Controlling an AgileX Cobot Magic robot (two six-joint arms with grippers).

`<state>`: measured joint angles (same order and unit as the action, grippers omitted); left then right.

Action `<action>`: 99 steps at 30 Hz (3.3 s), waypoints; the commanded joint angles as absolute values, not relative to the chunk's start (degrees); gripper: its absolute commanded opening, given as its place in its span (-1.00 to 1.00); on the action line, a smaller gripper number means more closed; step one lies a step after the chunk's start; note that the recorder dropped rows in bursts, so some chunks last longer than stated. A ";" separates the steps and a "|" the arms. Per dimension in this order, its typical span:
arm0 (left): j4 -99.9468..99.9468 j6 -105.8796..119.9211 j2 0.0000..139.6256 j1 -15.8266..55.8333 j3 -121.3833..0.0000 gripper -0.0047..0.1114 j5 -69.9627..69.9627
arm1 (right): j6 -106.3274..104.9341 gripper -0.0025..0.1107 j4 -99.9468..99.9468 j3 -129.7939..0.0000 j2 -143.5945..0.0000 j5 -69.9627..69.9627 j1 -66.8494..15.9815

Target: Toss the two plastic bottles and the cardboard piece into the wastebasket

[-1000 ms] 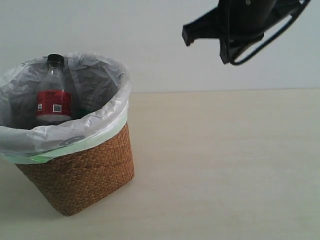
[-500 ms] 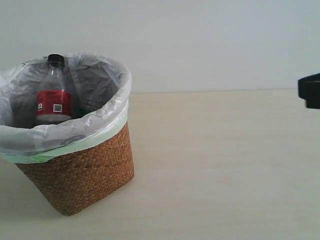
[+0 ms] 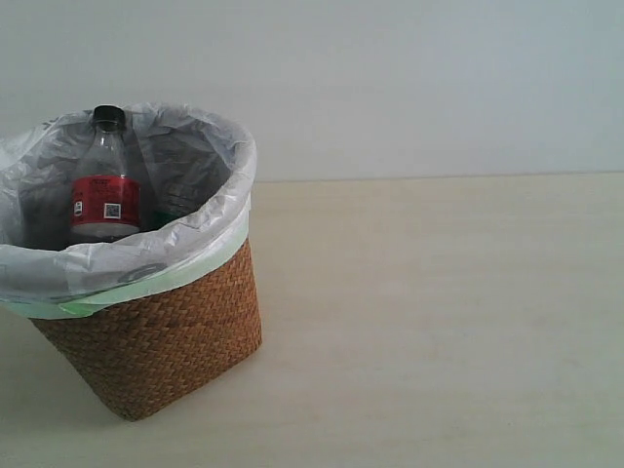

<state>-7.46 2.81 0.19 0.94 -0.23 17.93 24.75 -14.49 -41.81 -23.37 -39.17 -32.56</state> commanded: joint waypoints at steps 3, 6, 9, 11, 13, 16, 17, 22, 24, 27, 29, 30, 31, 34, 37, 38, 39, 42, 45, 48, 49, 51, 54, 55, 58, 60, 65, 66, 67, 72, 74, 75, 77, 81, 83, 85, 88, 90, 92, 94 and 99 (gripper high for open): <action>-7.29 2.52 0.00 0.91 0.00 -0.85 17.74 | 26.06 -0.91 -15.40 -41.36 -20.54 -37.67 -32.06; -7.29 2.52 0.00 0.91 0.00 -0.85 17.74 | 24.22 -0.91 -11.40 -36.58 -18.81 -27.34 -28.07; -7.29 2.52 0.00 0.91 0.00 -0.85 17.74 | 18.20 -0.91 -1.37 -29.45 -16.95 -15.51 -22.61; -7.29 2.52 0.00 0.91 0.00 -0.85 17.74 | 13.96 -0.91 5.08 -24.97 -15.46 -10.25 -20.51; -7.29 2.52 0.00 0.91 0.00 -0.85 17.74 | 11.82 -0.91 8.72 -21.21 -13.76 -9.03 -19.51; -7.29 2.52 0.00 0.91 0.00 -0.85 17.74 | 11.68 -0.91 9.91 -17.12 -10.67 -9.03 -19.09; -7.29 2.52 0.00 0.91 0.00 -0.85 17.74 | 11.37 -0.91 9.92 -15.60 -9.47 -9.03 -18.95; -7.29 2.52 0.00 0.91 0.00 -0.85 17.74 | 7.98 -0.91 9.92 -8.27 -3.79 -6.69 -17.84; -7.29 2.52 0.00 0.91 0.00 -0.85 17.74 | 7.54 -0.91 9.92 -5.72 -1.78 -6.29 -17.12; -7.29 2.52 0.00 0.91 0.00 -0.85 17.74 | 6.82 -0.91 9.92 -2.80 0.00 -6.20 -17.10; -7.29 2.52 0.00 0.91 0.00 -0.85 17.74 | 5.94 -0.91 9.67 -1.54 0.00 -6.03 -16.76; -7.29 2.52 0.00 0.91 0.00 -0.85 17.74 | 5.42 -0.91 9.67 -1.10 0.00 -5.79 -16.46; -7.29 2.52 0.00 0.91 0.00 -0.85 17.74 | 5.30 -0.91 9.52 -0.57 0.00 -5.70 -16.22; -7.29 2.52 0.00 0.91 0.00 -0.85 17.74 | 5.54 -0.91 9.66 0.00 0.00 -6.70 -14.82; -7.29 2.52 0.00 0.91 0.00 -0.85 17.74 | 5.66 -0.91 9.66 0.00 0.00 -7.18 -13.65; -7.29 2.52 0.00 0.91 0.00 -0.85 17.74 | 5.40 -0.91 9.27 0.00 0.00 -7.78 -13.68; -7.29 2.52 0.00 0.91 0.00 -0.85 17.74 | 5.10 -0.91 8.13 0.00 0.00 -9.30 -13.68; -7.29 2.52 0.00 0.91 0.00 -0.85 17.74 | 4.94 -0.91 5.23 0.00 0.00 -12.46 -13.68; -7.29 2.52 0.00 0.91 0.00 -0.85 17.74 | 4.94 -0.91 1.70 0.00 0.00 -16.88 -13.68; -7.29 2.52 0.00 0.91 0.00 -0.85 17.74 | 4.94 -0.91 1.04 0.00 0.00 -18.95 -13.68; -7.29 2.52 0.00 0.91 0.00 -0.85 17.74 | 4.94 -0.91 1.04 0.00 0.00 -18.95 -13.68; -7.29 2.52 0.00 0.91 0.00 -0.85 17.74 | 4.94 -0.91 0.88 0.00 0.00 -18.95 -13.68; -7.29 2.52 0.00 0.91 0.00 -0.85 17.74 | 4.94 -0.91 0.90 0.00 0.00 -19.20 -13.68; -7.29 2.52 0.00 0.91 0.00 -0.85 17.74 | 4.94 -0.91 0.90 0.00 0.00 -19.20 -13.68; -7.29 2.52 0.00 0.91 0.00 -0.85 17.74 | 5.09 -0.91 0.90 0.00 0.00 -19.20 -13.68; -7.29 2.52 0.00 0.91 0.00 -0.85 17.74 | 5.09 -0.91 0.90 0.00 0.00 -19.20 -13.68; -7.29 2.52 0.00 0.91 0.00 -0.85 17.74 | 5.09 -0.91 0.90 0.00 0.00 -19.20 -13.68; -7.29 2.52 0.00 0.91 0.00 -0.85 17.74 | 5.09 -0.91 0.90 0.00 0.00 -19.20 -13.68; -7.29 2.52 0.00 0.91 0.00 -0.85 17.74 | 5.09 -0.91 0.90 0.00 0.00 -19.20 -13.68; -7.29 2.52 0.00 0.91 0.00 -0.85 17.74 | 5.22 -0.91 0.90 0.00 0.00 -19.20 -13.68; -7.29 2.52 0.00 0.91 0.00 -0.85 17.74 | 5.22 -0.91 0.90 0.00 0.00 -19.20 -13.68; -7.29 2.52 0.00 0.91 0.00 -0.85 17.74 | 5.22 -0.91 0.90 0.00 0.00 -19.20 -13.68; -7.29 2.52 0.00 0.91 0.00 -0.85 17.74 | 5.22 -0.91 0.90 0.00 0.00 -19.20 -13.68; -7.29 2.52 0.00 0.91 0.00 -0.85 17.74 | 5.22 -0.91 0.90 0.00 0.00 -19.20 -13.68; -7.29 2.52 0.00 0.91 0.00 -0.85 17.74 | 5.22 -0.91 0.90 0.00 0.00 -19.20 -13.68; -7.29 2.52 0.00 0.91 0.00 -0.85 17.74 | 5.22 -0.91 0.90 0.00 0.00 -19.20 -13.68; -7.29 2.52 0.00 0.91 0.00 -0.85 17.74 | 5.22 -0.91 0.90 0.00 0.00 -19.20 -13.68; -7.29 2.52 0.00 0.91 0.00 -0.85 17.74 | 5.22 -0.91 0.90 0.00 0.00 -19.20 -13.68; -7.29 2.52 0.00 0.91 0.00 -0.85 17.74 | 5.22 -0.91 0.90 0.00 0.00 -19.20 -13.68; -7.29 2.52 0.00 0.91 0.00 -0.85 17.74 | 5.22 -0.91 0.90 0.00 0.00 -19.20 -13.68; -7.29 2.52 0.00 0.91 0.00 -0.85 17.74 | 5.22 -0.91 0.90 0.00 0.00 -19.20 -13.68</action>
